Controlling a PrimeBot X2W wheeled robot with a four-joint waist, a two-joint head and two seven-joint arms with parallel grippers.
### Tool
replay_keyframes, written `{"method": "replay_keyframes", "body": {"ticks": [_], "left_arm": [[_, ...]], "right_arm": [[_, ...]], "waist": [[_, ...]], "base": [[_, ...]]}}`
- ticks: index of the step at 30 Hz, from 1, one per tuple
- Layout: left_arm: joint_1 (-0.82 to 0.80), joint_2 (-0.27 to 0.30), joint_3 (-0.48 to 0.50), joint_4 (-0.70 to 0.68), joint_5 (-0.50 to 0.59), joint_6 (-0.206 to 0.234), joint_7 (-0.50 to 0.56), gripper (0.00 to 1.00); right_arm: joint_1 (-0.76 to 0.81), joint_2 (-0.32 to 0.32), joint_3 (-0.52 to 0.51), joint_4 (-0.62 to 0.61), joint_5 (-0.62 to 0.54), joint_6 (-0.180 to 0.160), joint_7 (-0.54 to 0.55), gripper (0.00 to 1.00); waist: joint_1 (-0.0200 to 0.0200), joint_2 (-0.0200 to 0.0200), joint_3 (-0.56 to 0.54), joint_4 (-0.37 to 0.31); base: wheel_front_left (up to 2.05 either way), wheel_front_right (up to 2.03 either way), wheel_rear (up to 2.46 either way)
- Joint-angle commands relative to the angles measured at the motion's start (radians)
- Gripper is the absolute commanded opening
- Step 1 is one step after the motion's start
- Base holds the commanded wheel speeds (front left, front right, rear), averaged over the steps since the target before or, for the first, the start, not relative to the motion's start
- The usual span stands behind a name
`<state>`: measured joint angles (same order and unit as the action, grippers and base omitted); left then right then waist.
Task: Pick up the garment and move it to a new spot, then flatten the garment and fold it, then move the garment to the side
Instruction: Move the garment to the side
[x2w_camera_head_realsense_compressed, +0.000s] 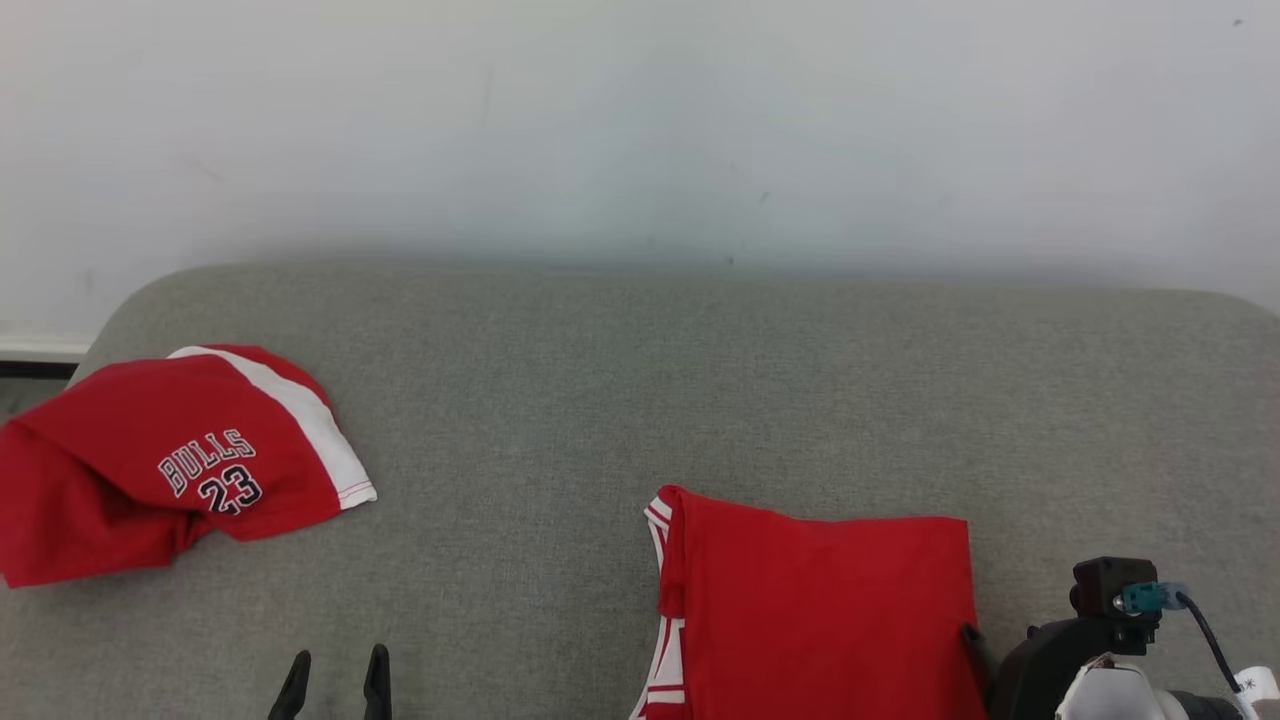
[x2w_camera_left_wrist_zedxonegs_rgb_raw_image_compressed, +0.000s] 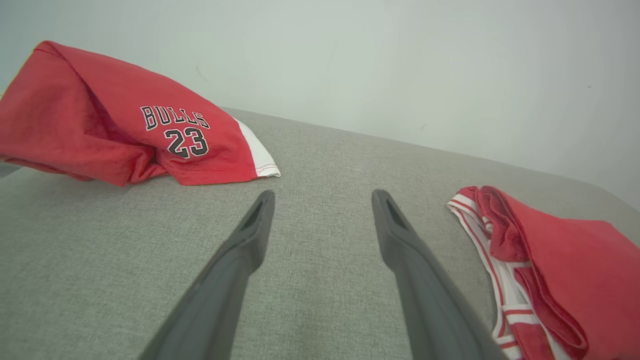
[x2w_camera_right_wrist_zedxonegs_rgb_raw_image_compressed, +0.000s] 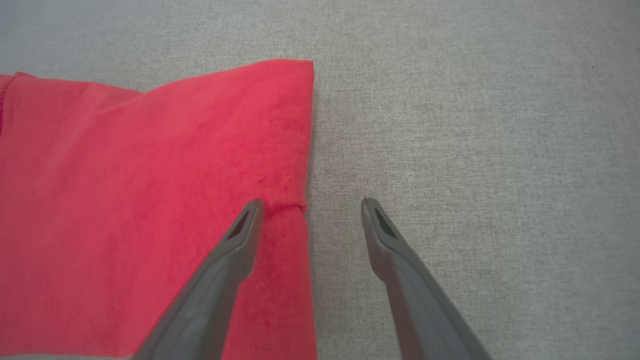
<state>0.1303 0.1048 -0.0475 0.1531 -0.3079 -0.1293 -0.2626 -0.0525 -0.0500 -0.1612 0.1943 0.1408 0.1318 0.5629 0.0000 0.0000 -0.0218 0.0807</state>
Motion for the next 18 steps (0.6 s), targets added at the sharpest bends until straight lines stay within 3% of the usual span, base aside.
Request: {"method": "replay_keyframes", "body": {"ticks": [1, 11, 12, 13, 15, 18], "left_arm": [[-0.016, 0.007, -0.001, 0.001, -0.004, -0.001, -0.003, 1.0], [-0.049, 0.018, -0.012, -0.004, -0.008, -0.001, -0.003, 1.0], [-0.051, 0.018, -0.012, -0.005, -0.007, -0.001, -0.003, 1.0], [-0.051, 0.019, -0.012, -0.006, -0.006, -0.001, -0.003, 1.0], [-0.053, 0.021, -0.012, -0.007, -0.003, -0.001, -0.003, 1.0], [-0.056, 0.018, -0.015, -0.012, 0.0, -0.001, -0.003, 1.0]], "right_arm": [[-0.015, 0.0, -0.008, 0.016, 0.005, -0.002, -0.001, 1.0], [-0.083, 0.001, 0.019, 0.194, 0.035, -0.002, -0.003, 1.0], [-0.086, 0.002, 0.027, 0.209, 0.038, -0.002, -0.003, 0.85], [-0.091, 0.002, 0.034, 0.219, 0.035, -0.002, -0.005, 0.37], [-0.098, 0.003, 0.047, 0.232, 0.02, -0.002, -0.013, 0.0], [-0.113, 0.001, 0.031, 0.235, -0.01, -0.002, -0.046, 0.0]], "waist": [[0.0, 0.0, 0.019, 0.015], [0.0, 0.0, 0.066, 0.047], [0.0, 0.0, 0.067, 0.047], [0.0, 0.0, 0.069, 0.048], [0.0, 0.0, 0.071, 0.047], [0.0, 0.0, 0.073, 0.038]], "base": [[0.0, 0.0, 0.0], [0.0, 0.0, 0.0], [0.0, 0.0, 0.0], [0.0, 0.0, 0.0], [0.0, 0.0, 0.0], [0.0, 0.0, 0.0]]}}
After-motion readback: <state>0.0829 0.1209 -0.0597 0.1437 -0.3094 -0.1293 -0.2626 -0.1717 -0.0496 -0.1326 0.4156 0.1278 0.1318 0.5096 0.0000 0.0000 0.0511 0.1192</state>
